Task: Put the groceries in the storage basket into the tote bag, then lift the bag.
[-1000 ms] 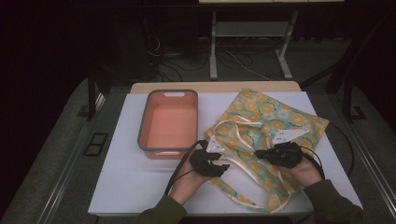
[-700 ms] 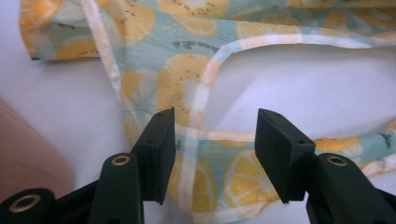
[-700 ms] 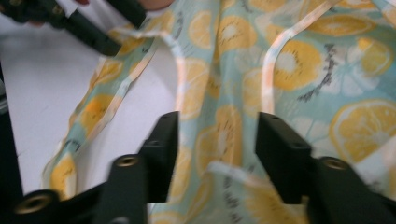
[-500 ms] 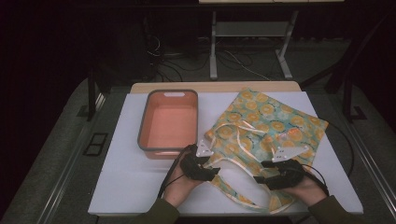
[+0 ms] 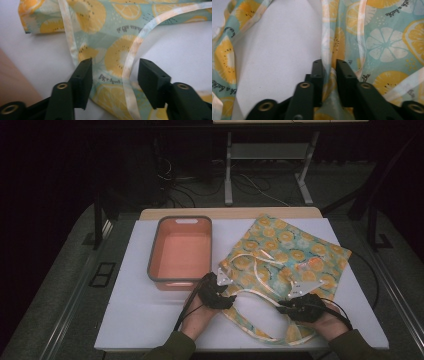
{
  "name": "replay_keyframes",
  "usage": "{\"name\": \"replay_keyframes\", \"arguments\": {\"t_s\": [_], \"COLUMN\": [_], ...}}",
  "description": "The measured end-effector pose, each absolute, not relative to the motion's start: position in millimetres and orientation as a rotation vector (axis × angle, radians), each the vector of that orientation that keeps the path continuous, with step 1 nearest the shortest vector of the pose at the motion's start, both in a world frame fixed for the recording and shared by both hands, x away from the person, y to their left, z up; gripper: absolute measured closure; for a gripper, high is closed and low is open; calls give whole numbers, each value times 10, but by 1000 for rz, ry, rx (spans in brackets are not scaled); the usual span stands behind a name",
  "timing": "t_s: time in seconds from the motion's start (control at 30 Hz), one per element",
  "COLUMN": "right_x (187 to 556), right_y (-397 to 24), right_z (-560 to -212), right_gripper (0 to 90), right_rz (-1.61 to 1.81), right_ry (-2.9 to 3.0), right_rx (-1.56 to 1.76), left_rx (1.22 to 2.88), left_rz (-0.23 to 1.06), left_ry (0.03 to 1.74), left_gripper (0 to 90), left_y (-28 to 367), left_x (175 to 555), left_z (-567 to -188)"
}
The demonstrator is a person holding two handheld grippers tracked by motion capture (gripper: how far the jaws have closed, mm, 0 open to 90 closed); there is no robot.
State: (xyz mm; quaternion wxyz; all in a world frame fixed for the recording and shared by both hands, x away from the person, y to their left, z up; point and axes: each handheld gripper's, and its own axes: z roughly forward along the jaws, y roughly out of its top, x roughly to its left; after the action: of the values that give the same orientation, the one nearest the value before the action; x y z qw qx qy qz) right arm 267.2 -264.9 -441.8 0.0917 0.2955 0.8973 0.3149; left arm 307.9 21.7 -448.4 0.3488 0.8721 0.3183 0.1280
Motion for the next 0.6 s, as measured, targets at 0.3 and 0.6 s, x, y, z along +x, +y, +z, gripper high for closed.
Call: {"name": "replay_keyframes", "arguments": {"t_s": [0.3, 0.6], "right_x": [2662, 2696], "right_y": [-2675, -2798], "right_z": [-4338, -4165], "right_gripper": [890, 891], "right_rz": [1011, 1167], "right_ry": [2630, 2528], "right_rx": [861, 867], "left_rx": [2245, 2240], "left_rz": [333, 334], "left_ry": [814, 798], "left_gripper": [404, 331], "left_y": [125, -71], "left_x": [3131, 3238], "left_z": [-4506, -4520]}}
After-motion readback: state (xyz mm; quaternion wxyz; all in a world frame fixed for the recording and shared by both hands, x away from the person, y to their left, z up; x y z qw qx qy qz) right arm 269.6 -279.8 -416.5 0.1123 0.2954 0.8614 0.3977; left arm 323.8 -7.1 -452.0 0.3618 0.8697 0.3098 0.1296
